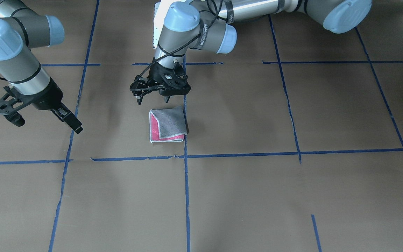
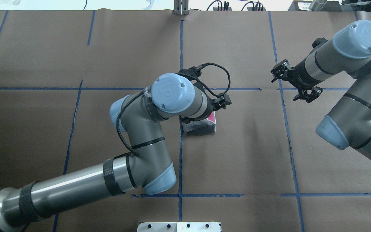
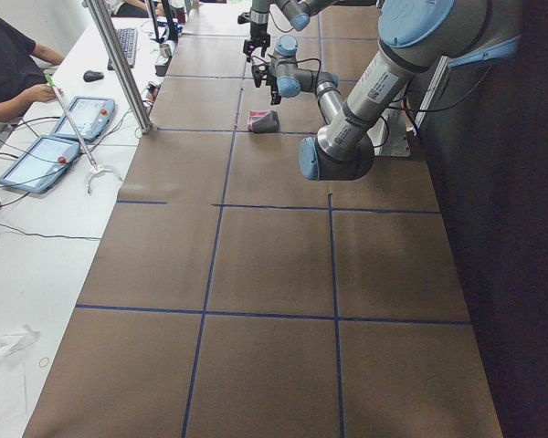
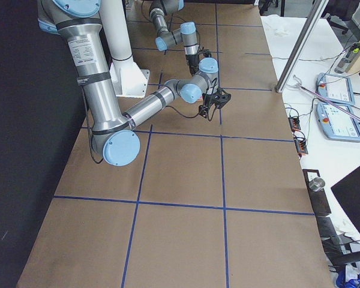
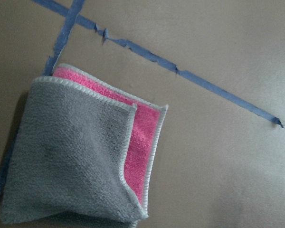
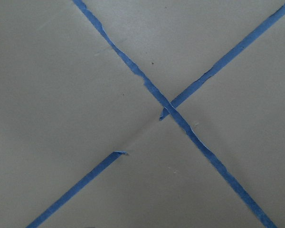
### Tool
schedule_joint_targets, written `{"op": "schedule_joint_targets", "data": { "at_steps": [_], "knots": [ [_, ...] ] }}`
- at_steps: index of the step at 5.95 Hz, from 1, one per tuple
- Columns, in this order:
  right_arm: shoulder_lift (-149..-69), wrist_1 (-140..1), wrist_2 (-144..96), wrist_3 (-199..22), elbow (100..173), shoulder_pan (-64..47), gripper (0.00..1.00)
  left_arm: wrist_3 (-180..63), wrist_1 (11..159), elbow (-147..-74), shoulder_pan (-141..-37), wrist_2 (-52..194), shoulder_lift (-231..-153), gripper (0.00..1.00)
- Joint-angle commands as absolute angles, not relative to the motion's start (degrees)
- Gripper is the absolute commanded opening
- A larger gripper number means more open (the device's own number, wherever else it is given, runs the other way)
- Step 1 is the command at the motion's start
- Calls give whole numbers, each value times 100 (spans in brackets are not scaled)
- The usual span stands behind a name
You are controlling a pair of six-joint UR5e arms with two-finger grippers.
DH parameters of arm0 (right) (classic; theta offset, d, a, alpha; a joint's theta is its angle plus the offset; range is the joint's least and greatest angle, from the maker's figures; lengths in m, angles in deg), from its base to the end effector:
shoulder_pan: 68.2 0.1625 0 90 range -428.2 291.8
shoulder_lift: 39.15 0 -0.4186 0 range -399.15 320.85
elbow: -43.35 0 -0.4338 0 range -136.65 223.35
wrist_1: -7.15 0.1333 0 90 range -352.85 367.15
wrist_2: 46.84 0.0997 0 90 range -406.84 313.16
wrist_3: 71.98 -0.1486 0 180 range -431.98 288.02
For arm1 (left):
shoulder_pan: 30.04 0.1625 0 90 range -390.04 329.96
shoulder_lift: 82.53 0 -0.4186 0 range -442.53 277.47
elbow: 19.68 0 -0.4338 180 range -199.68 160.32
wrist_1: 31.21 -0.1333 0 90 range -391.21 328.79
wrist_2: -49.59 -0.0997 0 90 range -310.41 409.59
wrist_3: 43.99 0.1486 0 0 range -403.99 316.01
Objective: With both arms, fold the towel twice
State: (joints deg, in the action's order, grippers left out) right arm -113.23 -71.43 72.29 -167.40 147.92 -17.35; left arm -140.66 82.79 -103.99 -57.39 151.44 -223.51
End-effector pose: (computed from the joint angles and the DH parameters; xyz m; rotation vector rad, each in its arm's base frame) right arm -0.3628 -0.5422 0.3749 -0.1754 -0.8669 0.7335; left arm 0.6649 -0.4596 0.0759 0.0385 1.2260 -0.3932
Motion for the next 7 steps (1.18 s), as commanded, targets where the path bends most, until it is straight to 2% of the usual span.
{"op": "schedule_joint_targets", "data": {
  "at_steps": [1,3,5,7],
  "knots": [
    [-11639,-7151,7663,-15627,14820,-1259,100,-13283,8244,-11314,-6402,15801,-21451,100],
    [-12122,-7160,7700,-13687,14715,-671,100,-11520,8244,-11678,-7524,16950,-20352,100],
    [-12640,-7160,8126,-12024,14540,127,100,-9246,8244,-11697,-8720,17945,-19245,100],
    [-12958,-7186,8438,-9758,13927,1051,100,-6757,8174,-11566,-9750,18169,-18260,100]
  ]
}}
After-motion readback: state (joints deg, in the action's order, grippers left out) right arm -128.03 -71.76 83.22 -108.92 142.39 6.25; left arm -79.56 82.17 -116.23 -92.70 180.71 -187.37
